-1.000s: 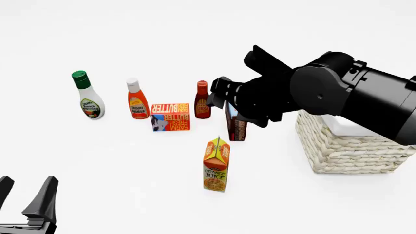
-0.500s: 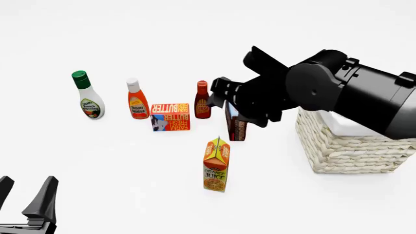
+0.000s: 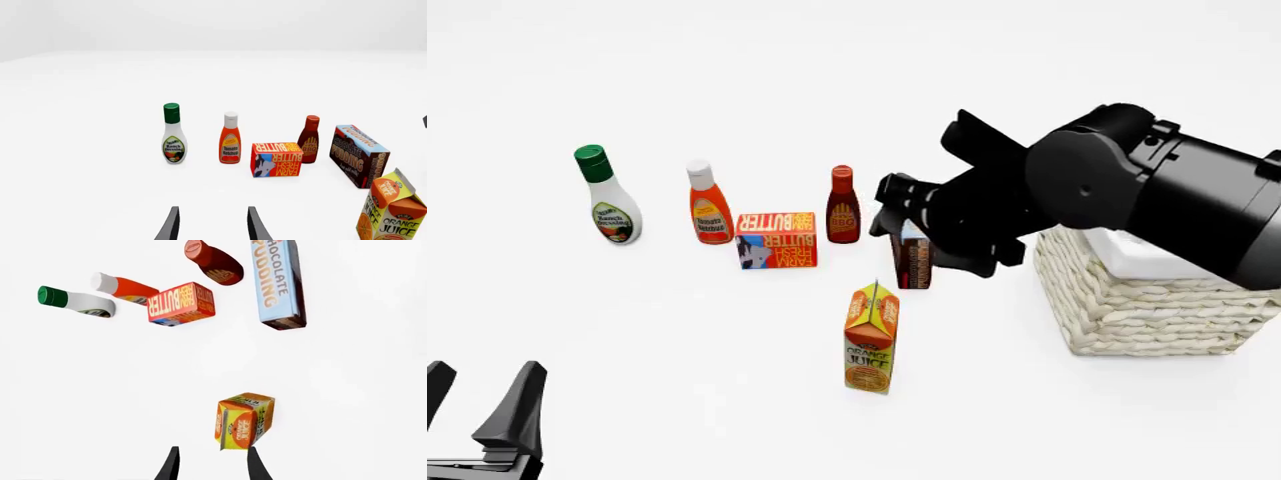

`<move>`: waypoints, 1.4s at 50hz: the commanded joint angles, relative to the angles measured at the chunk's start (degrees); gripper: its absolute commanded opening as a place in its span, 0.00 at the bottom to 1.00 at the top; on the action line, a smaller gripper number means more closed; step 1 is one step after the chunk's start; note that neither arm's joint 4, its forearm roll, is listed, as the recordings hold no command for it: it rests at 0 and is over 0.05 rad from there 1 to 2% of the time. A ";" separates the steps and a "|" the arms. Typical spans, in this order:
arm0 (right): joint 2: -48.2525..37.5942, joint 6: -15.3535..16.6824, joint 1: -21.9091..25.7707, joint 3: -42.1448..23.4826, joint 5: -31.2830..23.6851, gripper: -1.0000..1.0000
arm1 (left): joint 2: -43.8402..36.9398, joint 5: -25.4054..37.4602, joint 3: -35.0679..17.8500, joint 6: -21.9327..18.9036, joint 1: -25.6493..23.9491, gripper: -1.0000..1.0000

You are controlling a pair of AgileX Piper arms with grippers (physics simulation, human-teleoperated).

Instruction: Pick the orange juice and place it in the basket.

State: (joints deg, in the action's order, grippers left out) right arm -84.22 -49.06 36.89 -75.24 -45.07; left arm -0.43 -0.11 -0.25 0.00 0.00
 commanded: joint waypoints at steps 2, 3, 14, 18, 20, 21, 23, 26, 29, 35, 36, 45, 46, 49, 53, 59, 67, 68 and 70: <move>0.43 -0.91 -0.02 1.59 -1.77 1.00 | 0.00 0.00 0.00 0.00 0.00 1.00; 0.40 -1.05 0.00 1.86 -1.81 1.00 | 0.00 0.00 0.00 0.00 0.00 1.00; -1.67 -1.84 -0.09 3.23 -1.13 1.00 | 0.00 0.00 0.00 0.00 0.00 1.00; -2.46 -2.35 0.31 3.27 -0.73 1.00 | 0.00 0.00 0.00 0.00 0.00 1.00; -3.00 -2.32 0.32 3.03 -0.68 1.00 | 0.00 0.00 0.00 0.00 0.00 1.00; -3.17 -2.40 0.32 2.91 -0.67 1.00 | 0.00 0.00 0.00 0.00 0.00 1.00; -3.76 -2.71 0.65 2.91 -0.51 1.00 | 0.00 0.00 0.00 0.00 0.00 1.00; -4.48 -2.85 0.95 2.71 -0.40 1.00 | 0.00 0.00 0.00 0.00 0.00 1.00; -4.48 -2.85 0.95 2.71 -0.40 1.00 | 0.00 0.00 0.00 0.00 0.00 1.00; -5.61 -3.07 1.95 2.52 -0.22 1.00 | 0.00 0.00 0.00 0.00 0.00 1.00; -5.74 -3.32 2.38 2.64 -0.12 1.00 | 0.00 0.00 0.00 0.00 0.00 1.00; -6.79 -2.88 2.49 2.25 -0.34 1.00 | 0.00 0.00 0.00 0.00 0.00 1.00; -7.01 -2.82 2.25 2.11 -0.40 1.00 | 0.00 0.00 0.00 0.00 0.00 1.00; -7.33 -2.70 1.97 1.66 -0.62 1.00 | 0.00 0.00 0.00 0.00 0.00 1.00; -7.86 -2.45 1.71 1.30 -0.61 1.00 | 0.00 0.00 0.00 0.00 0.00 1.00; -9.18 -2.18 1.79 0.59 -0.62 1.00 | 0.00 0.00 0.00 0.00 0.00 1.00; -10.37 -2.29 2.39 0.21 -0.42 1.00 | 0.00 0.00 0.00 0.00 0.00 1.00; -10.49 -2.24 2.49 0.17 -0.41 1.00 | 0.00 0.00 0.00 0.00 0.00 1.00; -10.83 -2.12 2.48 0.13 -0.40 1.00 | 0.00 0.00 0.00 0.00 0.00 1.00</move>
State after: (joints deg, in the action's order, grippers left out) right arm -93.56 -51.35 38.98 -74.63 -45.60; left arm -0.43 -0.11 -0.25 0.00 0.00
